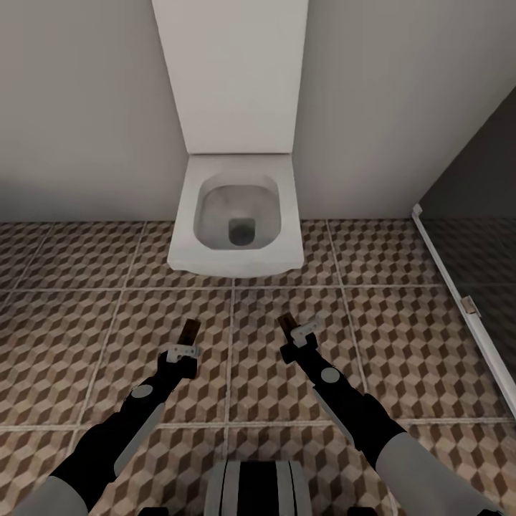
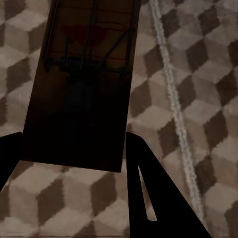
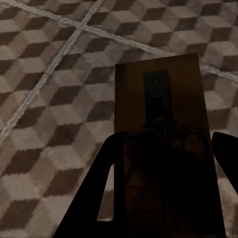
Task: Take the four mousetraps from the cabinet in the bathroom and place them on the bathroom floor. Make sure all four end up on the same floor surface, and ensure that at least two of them are either under or directly next to the same bathroom sink.
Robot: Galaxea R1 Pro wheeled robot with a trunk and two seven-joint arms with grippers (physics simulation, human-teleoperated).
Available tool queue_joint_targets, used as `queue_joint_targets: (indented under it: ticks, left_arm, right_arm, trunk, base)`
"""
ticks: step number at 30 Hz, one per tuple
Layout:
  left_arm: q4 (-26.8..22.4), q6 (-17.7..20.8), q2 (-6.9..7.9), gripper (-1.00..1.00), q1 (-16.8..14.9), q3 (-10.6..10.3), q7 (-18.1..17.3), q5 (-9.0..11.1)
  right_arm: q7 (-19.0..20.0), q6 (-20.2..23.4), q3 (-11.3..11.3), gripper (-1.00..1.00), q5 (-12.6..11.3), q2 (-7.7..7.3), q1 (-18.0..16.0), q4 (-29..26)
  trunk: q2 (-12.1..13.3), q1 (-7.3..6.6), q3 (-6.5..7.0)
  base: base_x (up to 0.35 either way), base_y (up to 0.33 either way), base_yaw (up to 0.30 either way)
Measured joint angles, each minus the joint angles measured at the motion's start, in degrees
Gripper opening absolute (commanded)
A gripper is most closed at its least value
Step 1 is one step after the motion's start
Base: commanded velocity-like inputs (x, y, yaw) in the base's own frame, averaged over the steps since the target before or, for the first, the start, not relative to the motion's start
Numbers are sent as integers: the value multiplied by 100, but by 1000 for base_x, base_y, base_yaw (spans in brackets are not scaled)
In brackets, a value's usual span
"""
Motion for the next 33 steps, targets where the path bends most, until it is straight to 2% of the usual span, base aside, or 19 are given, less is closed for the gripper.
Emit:
queue_joint_targets:
  ticks: [18,30,33]
  left_arm:
    - [-17,0,-1,-100,0,1,0,-4]
    - [-44,0,1,-100,0,0,0,-5]
    - [-153,0,7,-100,-1,-1,2,-5]
  right_arm:
    - [-7,0,0,-100,0,0,0,0]
    - [3,-10,0,-100,14,-12,0,-1]
    - [7,-176,-1,-100,22,-21,0,-6]
  trunk:
    - [-24,46,-553]
    - [-24,46,-617]
    - [-25,46,-618]
  base:
    - [0,0,0]
    - [0,0,0]
    - [0,0,0]
